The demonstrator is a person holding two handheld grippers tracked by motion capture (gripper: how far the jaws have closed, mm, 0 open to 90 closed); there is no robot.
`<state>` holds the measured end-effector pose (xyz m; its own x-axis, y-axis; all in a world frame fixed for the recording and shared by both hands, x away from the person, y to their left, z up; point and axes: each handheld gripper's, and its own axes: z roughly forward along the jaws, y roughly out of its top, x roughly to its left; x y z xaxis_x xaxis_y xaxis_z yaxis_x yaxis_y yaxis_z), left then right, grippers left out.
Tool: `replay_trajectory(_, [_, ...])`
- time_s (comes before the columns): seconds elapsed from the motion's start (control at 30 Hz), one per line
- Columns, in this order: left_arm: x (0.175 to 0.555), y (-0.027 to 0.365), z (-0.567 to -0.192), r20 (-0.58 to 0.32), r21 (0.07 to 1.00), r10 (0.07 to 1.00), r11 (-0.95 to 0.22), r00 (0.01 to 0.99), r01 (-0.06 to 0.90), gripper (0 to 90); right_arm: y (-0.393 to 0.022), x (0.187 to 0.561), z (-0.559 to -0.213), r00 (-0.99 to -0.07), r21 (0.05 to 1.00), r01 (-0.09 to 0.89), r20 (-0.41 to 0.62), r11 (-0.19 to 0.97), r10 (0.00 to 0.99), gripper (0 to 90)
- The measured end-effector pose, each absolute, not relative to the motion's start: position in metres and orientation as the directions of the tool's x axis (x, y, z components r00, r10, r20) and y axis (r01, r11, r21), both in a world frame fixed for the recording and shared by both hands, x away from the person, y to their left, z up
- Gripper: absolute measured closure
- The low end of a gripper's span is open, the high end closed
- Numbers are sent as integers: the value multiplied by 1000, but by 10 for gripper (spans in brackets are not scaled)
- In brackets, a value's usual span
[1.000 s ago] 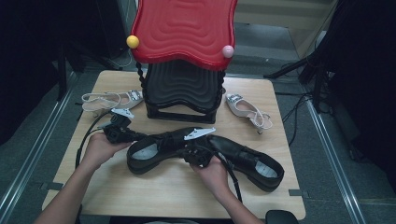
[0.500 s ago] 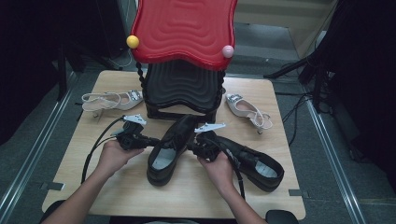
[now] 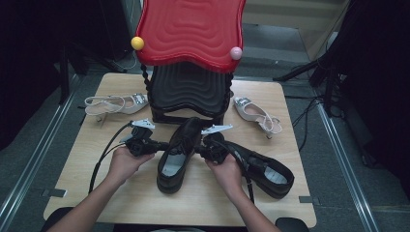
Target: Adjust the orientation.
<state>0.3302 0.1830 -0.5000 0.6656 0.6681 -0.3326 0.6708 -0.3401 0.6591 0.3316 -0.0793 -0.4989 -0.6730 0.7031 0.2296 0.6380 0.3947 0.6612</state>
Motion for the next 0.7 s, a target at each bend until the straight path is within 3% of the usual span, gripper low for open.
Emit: replay_trajectory(0.7, [324, 146, -504, -360, 670, 620, -348, 697, 656, 900, -104, 343, -494, -604, 666, 661, 199, 345, 771, 900])
